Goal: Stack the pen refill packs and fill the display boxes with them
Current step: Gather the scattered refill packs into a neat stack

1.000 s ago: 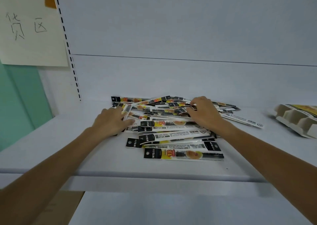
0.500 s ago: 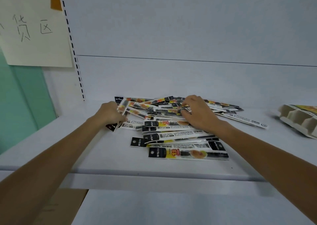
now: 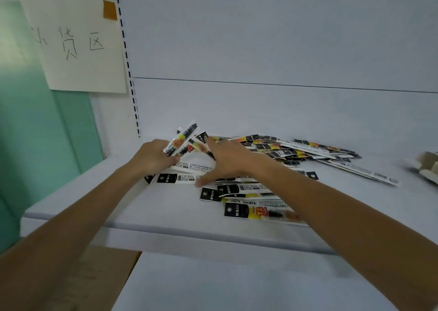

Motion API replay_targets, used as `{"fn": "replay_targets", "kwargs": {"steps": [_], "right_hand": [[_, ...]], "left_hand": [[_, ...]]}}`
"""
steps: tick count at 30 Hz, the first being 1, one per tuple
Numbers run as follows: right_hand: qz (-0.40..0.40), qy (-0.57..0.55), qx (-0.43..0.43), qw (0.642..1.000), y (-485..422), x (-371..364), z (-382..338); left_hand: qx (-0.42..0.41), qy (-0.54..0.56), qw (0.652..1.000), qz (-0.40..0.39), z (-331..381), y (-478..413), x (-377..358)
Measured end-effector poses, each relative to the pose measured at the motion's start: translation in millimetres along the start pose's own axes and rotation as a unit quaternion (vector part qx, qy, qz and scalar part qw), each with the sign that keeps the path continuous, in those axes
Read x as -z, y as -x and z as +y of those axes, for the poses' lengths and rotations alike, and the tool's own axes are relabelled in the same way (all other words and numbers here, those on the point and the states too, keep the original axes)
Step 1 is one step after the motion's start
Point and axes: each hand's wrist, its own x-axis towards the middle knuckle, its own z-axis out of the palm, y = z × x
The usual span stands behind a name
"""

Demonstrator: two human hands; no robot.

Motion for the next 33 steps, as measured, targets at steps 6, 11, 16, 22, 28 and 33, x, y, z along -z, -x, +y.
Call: {"fn": "replay_targets", "kwargs": {"steps": [6,11,16,22,28,33], "right_hand": [[-0.015,-0.061,0.033,0.997,-19.2,1.9,-20.1],[0.084,-0.059,0.063,0.993,-35.9,-7.6,-28.9],[0.171,-0.09,0.072,0.978,-50.6,-7.2,-39.3],[0.287,-0.159,0.063,0.943,-48.6,38.0,-29.0],[0.103,0.003,0.07,0.992,23.4,39.7,24.9],[0.009,-0.083,-0.001,0.996,77.2,24.3,65.5]], "left_hand": [[-0.025,0.072,0.996,0.044,-7.7,19.8,17.2],[-0.027,0.023,0.995,0.098,-19.6,29.4,35.3],[-0.013,-0.066,0.983,0.172,-35.3,43.6,59.7],[-0.066,-0.064,0.946,0.312,1.8,53.3,69.2],[-0.089,0.035,0.937,0.335,56.8,33.0,45.6],[-0.2,0.015,0.97,0.138,109.3,20.1,-10.1]]}}
